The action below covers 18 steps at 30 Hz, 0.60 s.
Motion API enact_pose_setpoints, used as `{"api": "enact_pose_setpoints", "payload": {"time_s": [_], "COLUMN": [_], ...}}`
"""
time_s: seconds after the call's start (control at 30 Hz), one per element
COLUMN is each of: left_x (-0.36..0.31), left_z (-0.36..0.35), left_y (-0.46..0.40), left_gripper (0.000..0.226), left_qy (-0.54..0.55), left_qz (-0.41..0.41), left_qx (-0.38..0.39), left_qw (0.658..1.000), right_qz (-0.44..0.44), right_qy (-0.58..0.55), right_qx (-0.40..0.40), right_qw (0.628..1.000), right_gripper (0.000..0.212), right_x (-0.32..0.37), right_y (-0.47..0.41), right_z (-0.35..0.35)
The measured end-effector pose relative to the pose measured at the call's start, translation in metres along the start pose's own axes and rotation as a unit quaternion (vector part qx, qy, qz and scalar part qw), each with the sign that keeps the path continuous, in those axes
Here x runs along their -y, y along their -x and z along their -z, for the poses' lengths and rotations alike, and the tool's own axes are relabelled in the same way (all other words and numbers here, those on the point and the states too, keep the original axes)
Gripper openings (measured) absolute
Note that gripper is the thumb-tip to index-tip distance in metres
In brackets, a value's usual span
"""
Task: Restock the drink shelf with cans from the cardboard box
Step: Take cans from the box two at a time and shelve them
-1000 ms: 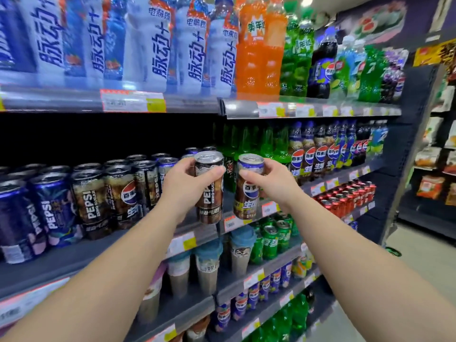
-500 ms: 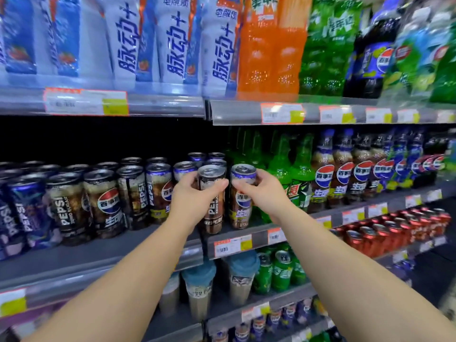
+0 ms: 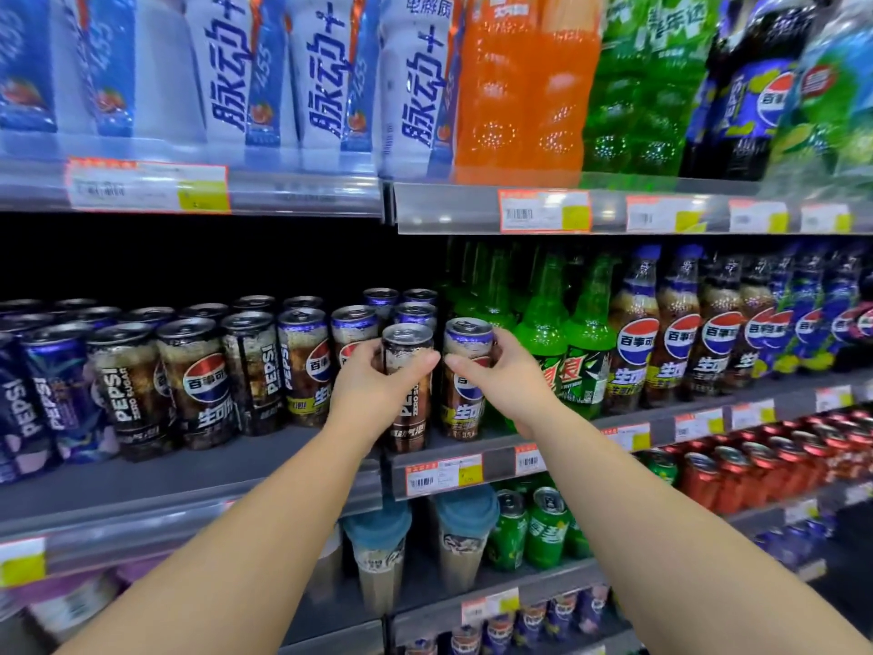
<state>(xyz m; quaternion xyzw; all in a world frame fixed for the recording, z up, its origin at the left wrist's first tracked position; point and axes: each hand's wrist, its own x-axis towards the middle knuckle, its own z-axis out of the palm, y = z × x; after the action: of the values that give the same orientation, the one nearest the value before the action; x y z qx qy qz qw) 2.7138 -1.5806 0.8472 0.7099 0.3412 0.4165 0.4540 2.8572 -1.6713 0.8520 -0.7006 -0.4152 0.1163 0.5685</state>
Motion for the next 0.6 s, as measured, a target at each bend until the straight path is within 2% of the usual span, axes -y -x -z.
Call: {"api": "enact_pose_setpoints", "payload": {"time_s": [0.13, 0.2, 0.3, 0.4, 0.6], "left_x": [0.013, 0.023, 0.030, 0.029, 0.032], "left_z": [0.007, 0.008, 0.007, 0.002, -0.004], "left_y": [0.006, 0.009, 0.011, 0.010, 0.008], "left_gripper": [0.092, 0.092, 0.079, 0.071, 0.077], "left_qy": [-0.049, -0.084, -0.135, -0.120, -0.103], "left_qz": [0.003, 0.009, 0.006, 0.000, 0.005], "left_qx": [0.047, 0.073, 0.070, 0.065, 0.053], "left_qw": [0.998, 0.994, 0.988, 0.991, 0.993], "right_qz": [-0.002, -0.005, -0.019, -0.030, -0.048], "right_qy": [0.046, 0.088, 0.120, 0.120, 0.126], "right_qx": [-0.017, -0.015, -0.015, -0.029, -0.046], "right_qw": [0.999, 0.996, 0.993, 0.992, 0.990], "right_gripper": [0.080, 0.086, 0.085, 0.081, 0.079], "right_x": [-0.006, -0.012, -0.024, -0.027, -0.026], "right_y": [0.012, 0.023, 0.033, 0.034, 0.033], "right_z": [-0.002, -0.004, -0.009, -0.012, -0.013]}}
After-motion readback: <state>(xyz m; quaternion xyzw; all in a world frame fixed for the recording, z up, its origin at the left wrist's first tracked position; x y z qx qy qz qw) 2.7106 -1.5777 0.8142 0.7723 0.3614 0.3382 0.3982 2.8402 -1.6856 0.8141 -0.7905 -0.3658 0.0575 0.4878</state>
